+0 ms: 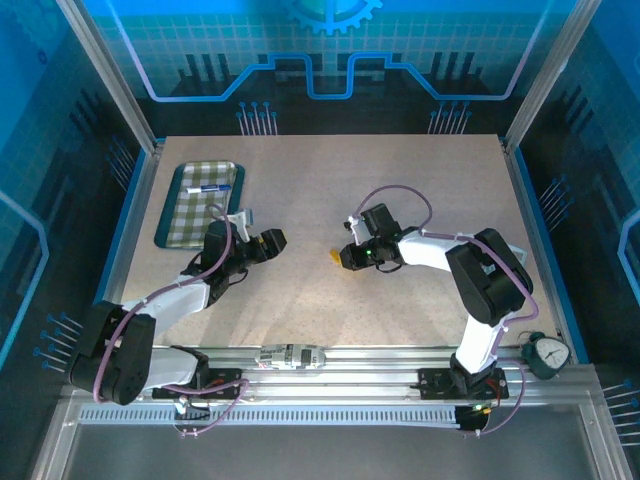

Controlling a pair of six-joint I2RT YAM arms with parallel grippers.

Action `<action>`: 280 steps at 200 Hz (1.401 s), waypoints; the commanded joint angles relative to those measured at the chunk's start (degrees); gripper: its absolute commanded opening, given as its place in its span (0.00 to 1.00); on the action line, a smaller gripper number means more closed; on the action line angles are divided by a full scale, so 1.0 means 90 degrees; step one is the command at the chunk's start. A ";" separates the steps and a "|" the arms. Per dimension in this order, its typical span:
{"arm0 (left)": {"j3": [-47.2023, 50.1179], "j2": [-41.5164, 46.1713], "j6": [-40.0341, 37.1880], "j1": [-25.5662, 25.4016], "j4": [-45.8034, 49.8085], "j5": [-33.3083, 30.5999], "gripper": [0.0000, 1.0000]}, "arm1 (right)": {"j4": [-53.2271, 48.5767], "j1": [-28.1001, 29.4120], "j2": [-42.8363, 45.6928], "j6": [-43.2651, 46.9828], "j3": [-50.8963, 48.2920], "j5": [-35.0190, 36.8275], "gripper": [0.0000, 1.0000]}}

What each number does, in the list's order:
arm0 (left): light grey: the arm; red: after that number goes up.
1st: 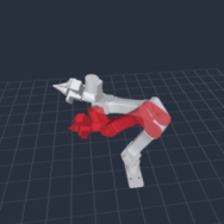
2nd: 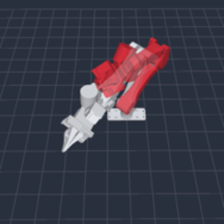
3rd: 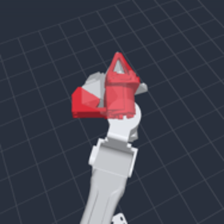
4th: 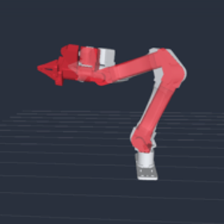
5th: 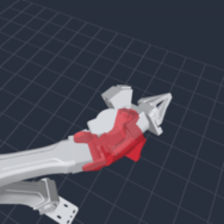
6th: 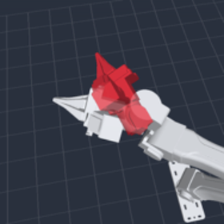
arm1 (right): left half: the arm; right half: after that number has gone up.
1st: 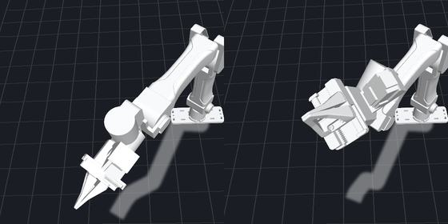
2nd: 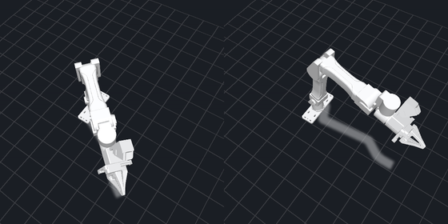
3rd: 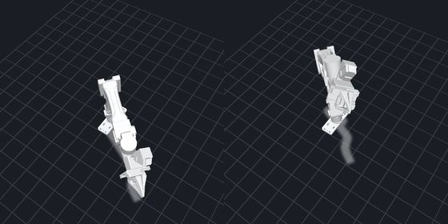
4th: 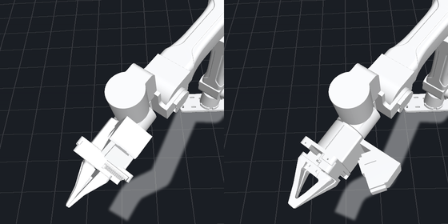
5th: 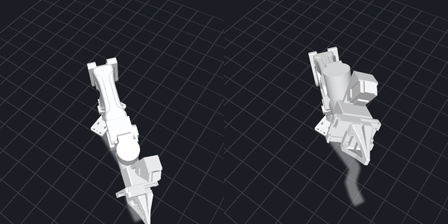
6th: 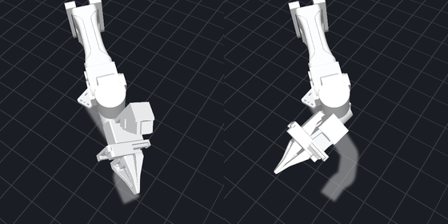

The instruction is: Remove the keys from the keyring

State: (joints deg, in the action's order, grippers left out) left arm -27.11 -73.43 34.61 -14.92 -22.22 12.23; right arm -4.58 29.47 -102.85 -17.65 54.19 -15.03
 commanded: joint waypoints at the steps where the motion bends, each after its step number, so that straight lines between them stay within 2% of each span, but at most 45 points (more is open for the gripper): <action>1: 0.0112 0.0197 0.0071 -0.0051 -0.0063 -0.0089 0.75 | -0.0265 0.0139 0.0214 0.0173 -0.0034 0.0154 0.19; 28: 0.0079 0.0220 0.0081 -0.0051 -0.0066 -0.0047 0.75 | -0.0338 0.0165 0.0327 0.0274 -0.0011 0.0221 0.11; 77: -0.0487 0.0382 -0.0154 -0.0061 0.0203 0.0660 0.73 | -0.1051 0.0196 0.1064 0.0748 0.0551 0.0077 0.09; 107: -0.1572 0.0377 -0.0531 -0.0059 0.0874 0.1870 0.64 | -0.1806 0.0216 0.1718 0.1238 0.1253 -0.0353 0.09; 131: -0.2540 0.0241 -0.0863 -0.0066 0.1463 0.3045 0.62 | -0.2431 0.0231 0.2208 0.1645 0.1955 -0.0719 0.09; 154: -0.3409 0.0032 -0.1210 -0.0066 0.2117 0.4179 0.55 | -0.2884 0.0228 0.2569 0.1928 0.2604 -0.1051 0.11; 171: -0.3950 -0.0082 -0.1565 -0.0116 0.2672 0.4693 0.52 | -0.3194 0.0230 0.2744 0.2086 0.3019 -0.1394 0.11; 196: -0.4623 -0.0199 -0.2271 -0.0262 0.3745 0.4965 0.47 | -0.3666 0.0231 0.2814 0.2272 0.3581 -0.1877 0.12; 212: -0.4830 -0.0238 -0.2442 -0.0343 0.3992 0.5129 0.47 | -0.3860 0.0225 0.2811 0.2325 0.3827 -0.2140 0.12; 259: -0.4706 -0.0040 -0.2572 -0.0466 0.3546 0.5331 0.53 | -0.4256 0.0253 0.2736 0.2468 0.4161 -0.2531 0.13; 280: -0.4635 -0.0044 -0.2630 -0.0575 0.3430 0.5379 0.51 | -0.4161 0.0307 0.2746 0.2453 0.4045 -0.2466 0.11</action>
State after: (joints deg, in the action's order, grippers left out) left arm -69.25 -74.94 13.28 -18.74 9.74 57.52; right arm -39.79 30.87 -77.80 3.49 89.76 -35.18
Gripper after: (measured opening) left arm 0.521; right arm 0.115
